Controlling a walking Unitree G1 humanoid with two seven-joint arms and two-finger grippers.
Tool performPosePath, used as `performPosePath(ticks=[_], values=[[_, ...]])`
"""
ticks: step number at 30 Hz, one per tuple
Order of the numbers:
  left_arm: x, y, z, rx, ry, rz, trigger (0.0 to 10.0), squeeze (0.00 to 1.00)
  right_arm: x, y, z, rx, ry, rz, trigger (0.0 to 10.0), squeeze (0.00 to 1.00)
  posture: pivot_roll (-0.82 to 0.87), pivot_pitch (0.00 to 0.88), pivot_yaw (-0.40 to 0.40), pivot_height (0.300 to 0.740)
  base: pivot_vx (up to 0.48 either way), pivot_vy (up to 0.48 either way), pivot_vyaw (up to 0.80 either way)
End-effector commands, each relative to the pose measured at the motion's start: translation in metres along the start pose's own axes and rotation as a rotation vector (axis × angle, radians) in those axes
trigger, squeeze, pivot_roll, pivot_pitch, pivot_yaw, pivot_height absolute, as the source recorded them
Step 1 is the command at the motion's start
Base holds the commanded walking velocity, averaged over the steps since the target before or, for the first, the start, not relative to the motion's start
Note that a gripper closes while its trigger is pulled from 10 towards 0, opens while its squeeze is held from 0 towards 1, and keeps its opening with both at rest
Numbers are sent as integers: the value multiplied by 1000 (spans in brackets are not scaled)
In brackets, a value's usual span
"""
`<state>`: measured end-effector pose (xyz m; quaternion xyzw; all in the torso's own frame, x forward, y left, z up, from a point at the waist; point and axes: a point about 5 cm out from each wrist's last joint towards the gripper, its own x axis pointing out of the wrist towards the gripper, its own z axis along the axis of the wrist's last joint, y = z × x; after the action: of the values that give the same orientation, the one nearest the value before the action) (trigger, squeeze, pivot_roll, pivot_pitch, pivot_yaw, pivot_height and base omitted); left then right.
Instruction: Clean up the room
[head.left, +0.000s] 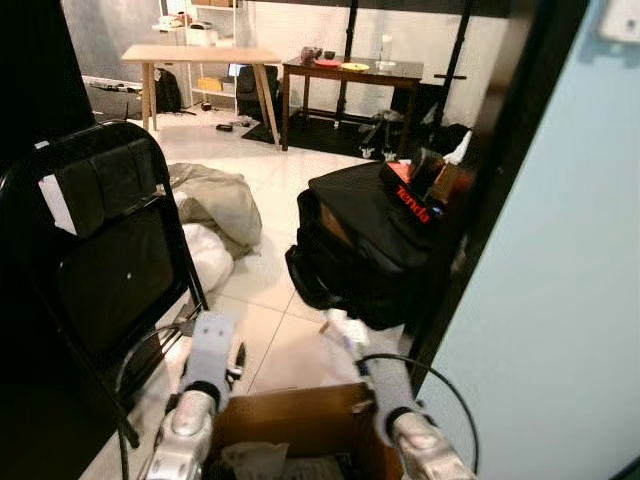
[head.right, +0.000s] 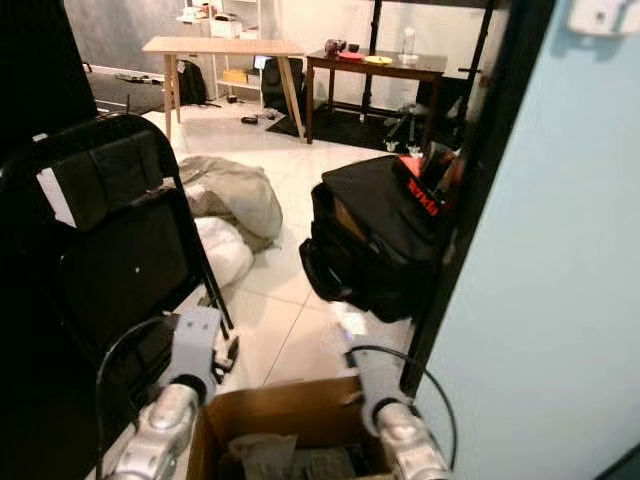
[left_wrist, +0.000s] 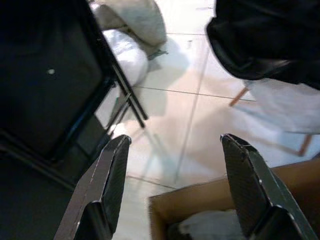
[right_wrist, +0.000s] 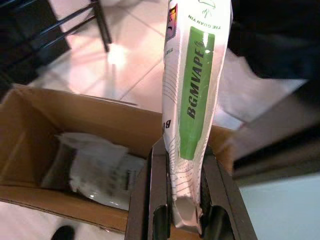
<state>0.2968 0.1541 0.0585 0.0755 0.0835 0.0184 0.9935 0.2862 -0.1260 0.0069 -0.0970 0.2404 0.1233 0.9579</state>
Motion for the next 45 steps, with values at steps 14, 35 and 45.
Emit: performPosePath(ticks=[14, 35, 45], values=[[4, -9, -1, 47, 15, -48, 10000, 0, 4, -11, 5, -89, 5, 12, 10000, 0, -38, 51, -39, 740, 0, -51, 0], [-4, 26, -17, 346, 34, -159, 10000, 0, 20, -10, 40, -420, 56, 319, 10000, 0, -16, 80, -90, 740, 0, -86, 0], [-11, 55, -23, 605, 64, -286, 10000, 0, 16, -3, 35, -560, 146, 556, 10000, 0, -5, 97, -130, 740, 0, 0, 0]])
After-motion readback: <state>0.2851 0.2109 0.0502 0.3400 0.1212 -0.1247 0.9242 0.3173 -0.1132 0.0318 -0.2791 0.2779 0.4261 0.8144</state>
